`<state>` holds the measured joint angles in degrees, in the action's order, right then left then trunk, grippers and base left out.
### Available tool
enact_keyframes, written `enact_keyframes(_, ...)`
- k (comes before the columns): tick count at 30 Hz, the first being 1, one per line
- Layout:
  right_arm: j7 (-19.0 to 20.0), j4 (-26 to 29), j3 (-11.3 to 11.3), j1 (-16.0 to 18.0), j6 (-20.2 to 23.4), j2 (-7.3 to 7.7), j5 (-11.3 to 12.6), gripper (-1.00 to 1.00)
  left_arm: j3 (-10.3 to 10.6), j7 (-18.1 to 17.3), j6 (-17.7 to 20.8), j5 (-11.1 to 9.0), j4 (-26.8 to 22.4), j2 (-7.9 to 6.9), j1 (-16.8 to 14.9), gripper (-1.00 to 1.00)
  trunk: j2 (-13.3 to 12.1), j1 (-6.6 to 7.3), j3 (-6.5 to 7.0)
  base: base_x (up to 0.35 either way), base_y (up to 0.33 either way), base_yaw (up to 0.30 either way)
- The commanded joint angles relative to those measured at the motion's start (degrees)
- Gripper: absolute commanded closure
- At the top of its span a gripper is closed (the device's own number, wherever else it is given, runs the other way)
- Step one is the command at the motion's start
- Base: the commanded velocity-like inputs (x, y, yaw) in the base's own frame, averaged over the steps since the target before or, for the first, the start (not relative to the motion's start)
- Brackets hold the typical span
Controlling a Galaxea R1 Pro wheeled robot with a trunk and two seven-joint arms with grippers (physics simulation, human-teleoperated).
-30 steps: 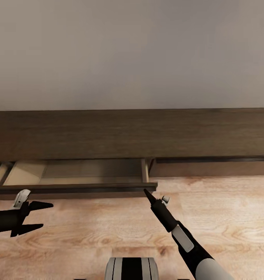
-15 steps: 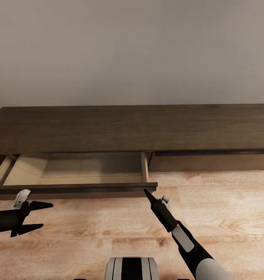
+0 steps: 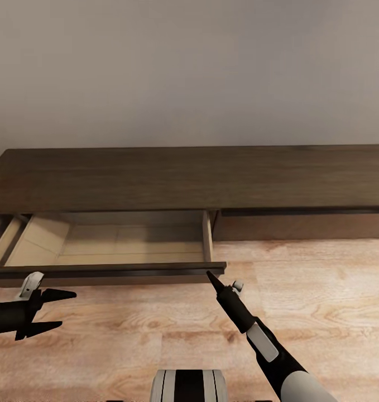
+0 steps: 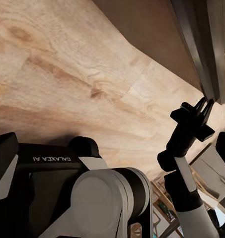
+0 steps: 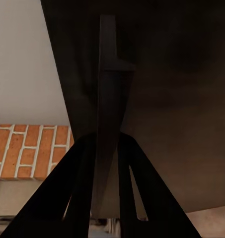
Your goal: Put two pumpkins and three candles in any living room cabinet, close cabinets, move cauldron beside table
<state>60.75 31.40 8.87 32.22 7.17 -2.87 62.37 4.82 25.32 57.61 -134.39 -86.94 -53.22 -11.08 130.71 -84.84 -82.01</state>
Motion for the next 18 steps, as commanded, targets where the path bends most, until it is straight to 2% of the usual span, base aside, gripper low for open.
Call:
enact_keyframes(1,0.68,0.07,0.65,0.04,0.91,-0.01,0.64,1.0,0.1,0.52,-0.01,-0.61,0.02,-0.04,-0.08,-1.0,0.02,0.02,-0.02,-0.038,0.0,0.0)
enact_keyframes(9,0.68,0.07,0.64,0.04,0.91,-0.01,0.64,1.0,0.1,0.52,0.01,-0.61,0.02,-0.04,-0.08,-1.0,0.02,0.02,-0.02,-0.009,0.0,0.0)
enact_keyframes(18,0.91,0.07,0.62,0.04,0.91,0.03,0.64,1.0,0.1,0.52,0.01,-0.61,0.02,-0.04,-0.08,-1.0,0.02,0.02,-0.02,-0.072,0.0,0.0)
